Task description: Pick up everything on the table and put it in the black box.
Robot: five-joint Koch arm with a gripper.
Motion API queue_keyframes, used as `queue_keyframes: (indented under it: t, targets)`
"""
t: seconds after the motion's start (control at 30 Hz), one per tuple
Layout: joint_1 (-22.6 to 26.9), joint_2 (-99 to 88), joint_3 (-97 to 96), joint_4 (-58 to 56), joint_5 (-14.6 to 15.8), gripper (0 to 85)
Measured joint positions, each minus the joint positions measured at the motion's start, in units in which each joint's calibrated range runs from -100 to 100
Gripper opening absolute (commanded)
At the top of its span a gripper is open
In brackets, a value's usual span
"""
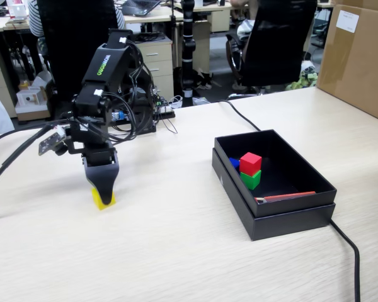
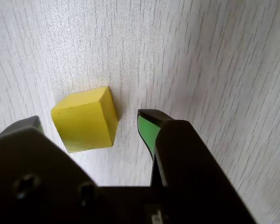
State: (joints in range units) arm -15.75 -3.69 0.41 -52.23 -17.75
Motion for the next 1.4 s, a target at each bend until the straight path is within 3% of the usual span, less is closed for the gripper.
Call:
queue_keyframes:
  t: [0.23, 0.47, 0.63, 0.87, 1.13, 1.4]
  targets:
    - [0.15, 4.40, 5.29, 0.00, 0.10, 9.2]
    - [0.83, 4.27, 6.02, 0.00, 0.34, 9.3]
    - [4.00, -6.86, 2.37, 0.00, 2.15, 9.6]
    - [12.94, -20.97, -0.46, 0.00, 7.52, 9.6]
    - [27.20, -22.39, 3.74, -0.08, 14.21, 9.6]
    - [33.75, -13.98, 14.51, -0.85, 17.73, 9.6]
